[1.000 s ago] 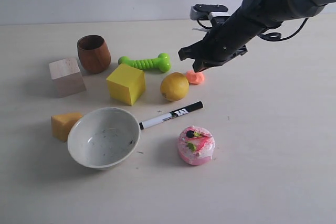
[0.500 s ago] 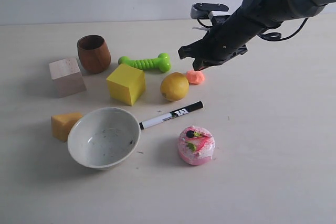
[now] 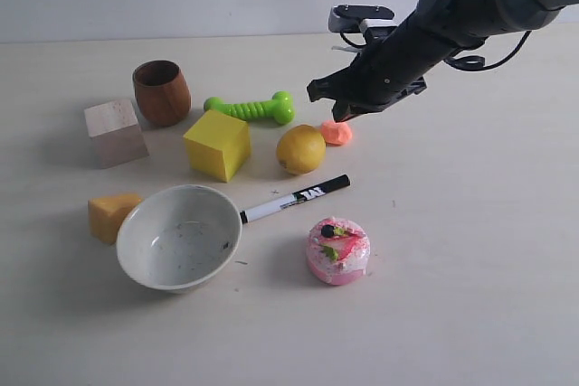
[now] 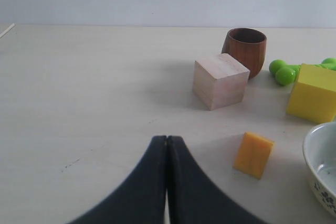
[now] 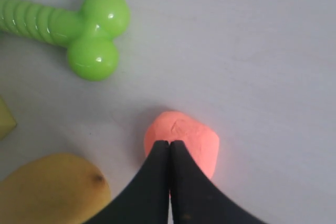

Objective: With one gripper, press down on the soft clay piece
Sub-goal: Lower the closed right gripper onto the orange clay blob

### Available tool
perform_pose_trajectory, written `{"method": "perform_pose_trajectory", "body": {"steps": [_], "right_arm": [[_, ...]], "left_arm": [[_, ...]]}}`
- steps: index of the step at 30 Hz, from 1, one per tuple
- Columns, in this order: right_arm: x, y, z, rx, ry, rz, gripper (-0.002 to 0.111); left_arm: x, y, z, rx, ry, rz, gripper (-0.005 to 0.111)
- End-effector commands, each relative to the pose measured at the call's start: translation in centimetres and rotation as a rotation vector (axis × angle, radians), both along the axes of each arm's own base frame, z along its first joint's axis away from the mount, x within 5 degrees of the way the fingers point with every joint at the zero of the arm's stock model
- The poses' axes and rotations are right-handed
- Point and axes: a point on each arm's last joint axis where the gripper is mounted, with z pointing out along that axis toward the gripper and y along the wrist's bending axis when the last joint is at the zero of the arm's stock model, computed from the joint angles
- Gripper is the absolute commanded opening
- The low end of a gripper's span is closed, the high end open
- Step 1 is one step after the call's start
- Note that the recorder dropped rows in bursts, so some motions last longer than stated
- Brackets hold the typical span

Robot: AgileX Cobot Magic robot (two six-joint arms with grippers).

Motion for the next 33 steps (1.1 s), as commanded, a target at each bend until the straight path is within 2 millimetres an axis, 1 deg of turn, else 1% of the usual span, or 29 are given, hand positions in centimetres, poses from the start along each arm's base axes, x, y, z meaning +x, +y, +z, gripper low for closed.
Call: {"method": "perform_pose_trajectory", "body": {"steps": [1,6,14,23,33], "right_arm": [[0.2,0.0,0.1,0.005,-0.011,-0.007,0.0],[0.2,0.1,-1.2,0.0,0.02,-0.009,0.0],[0.2,0.0,-1.4,-0.002,0.023,-0.008,0.0],[-0.3,0.1,-4.2,-0.004,0.12,-0.006,0.0],[-0.4,0.0,-4.4,-0.021,0.124,0.01,0.0]], "left_arm": [[0.0,0.0,0.2,-0.004,-0.015,-0.005,0.0],[0.0,0.0,0.2,-0.004,-0.015,-0.005,0.0],[0.0,0.0,0.2,-0.004,-0.015,-0.005,0.0],[0.0,0.0,0.2,-0.004,-0.015,-0.005,0.0],[0.0,0.0,0.2,-0.004,-0.015,-0.005,0.0]]}}
